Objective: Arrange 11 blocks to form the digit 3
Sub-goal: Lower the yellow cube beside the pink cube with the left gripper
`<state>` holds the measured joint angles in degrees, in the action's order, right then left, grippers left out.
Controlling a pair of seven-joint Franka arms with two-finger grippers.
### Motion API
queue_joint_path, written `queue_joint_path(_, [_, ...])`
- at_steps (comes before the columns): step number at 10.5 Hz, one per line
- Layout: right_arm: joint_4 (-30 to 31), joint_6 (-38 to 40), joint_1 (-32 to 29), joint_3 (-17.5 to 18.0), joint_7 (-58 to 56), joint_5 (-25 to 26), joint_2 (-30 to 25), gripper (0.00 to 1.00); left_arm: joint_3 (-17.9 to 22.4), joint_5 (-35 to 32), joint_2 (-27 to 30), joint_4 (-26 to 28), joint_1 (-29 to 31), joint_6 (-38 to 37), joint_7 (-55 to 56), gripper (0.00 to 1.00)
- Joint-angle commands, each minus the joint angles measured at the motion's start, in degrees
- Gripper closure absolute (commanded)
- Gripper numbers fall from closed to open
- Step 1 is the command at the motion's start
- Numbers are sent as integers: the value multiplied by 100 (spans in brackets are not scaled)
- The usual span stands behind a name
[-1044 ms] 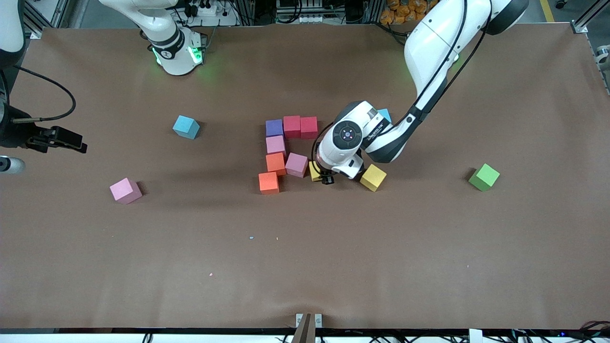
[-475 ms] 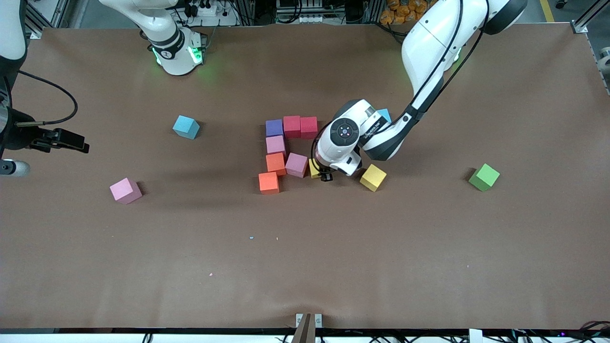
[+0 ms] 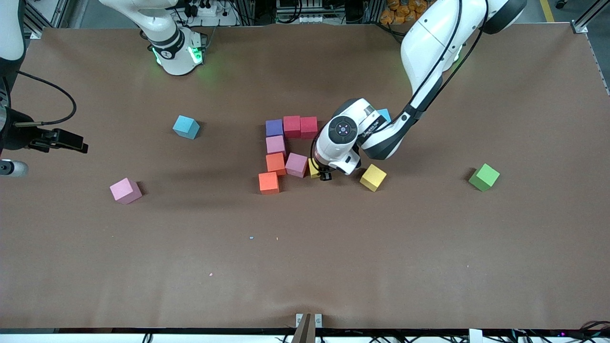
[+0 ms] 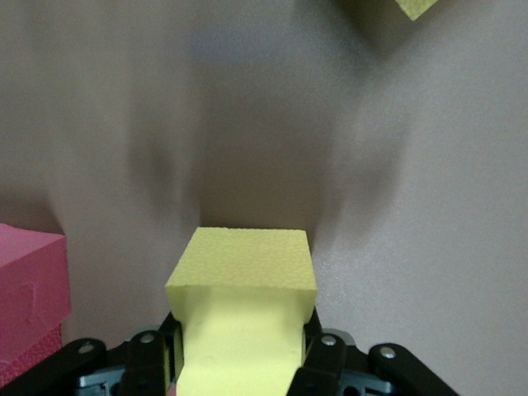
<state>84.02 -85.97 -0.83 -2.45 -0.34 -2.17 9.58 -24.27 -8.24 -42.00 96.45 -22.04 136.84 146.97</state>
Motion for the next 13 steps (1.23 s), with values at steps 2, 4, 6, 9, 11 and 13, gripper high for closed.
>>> queue_joint_path(2, [-17, 98, -58, -10, -19, -117, -18, 0, 27, -213, 96, 155, -107, 150, 191, 100])
queue_joint_path(4, [-17, 98, -58, -10, -19, -126, -18, 0, 19, -204, 105, 146, -143, 150, 296, 100])
queue_joint_path(6, [-26, 98, -58, -10, -19, -108, -18, 0, 19, -187, 105, 146, -247, 150, 323, 100])
queue_joint_path(9, [-26, 98, -67, -19, -19, -108, -18, 0, 19, -169, 105, 155, -248, 159, 323, 100])
queue_joint_path(11, [-26, 98, -93, -19, -19, -117, -18, 0, 19, -187, 87, 155, -248, 159, 323, 100])
queue_joint_path(13, [-26, 98, -93, -19, -19, -117, -18, 0, 27, -196, 70, 173, -257, 159, 323, 100])
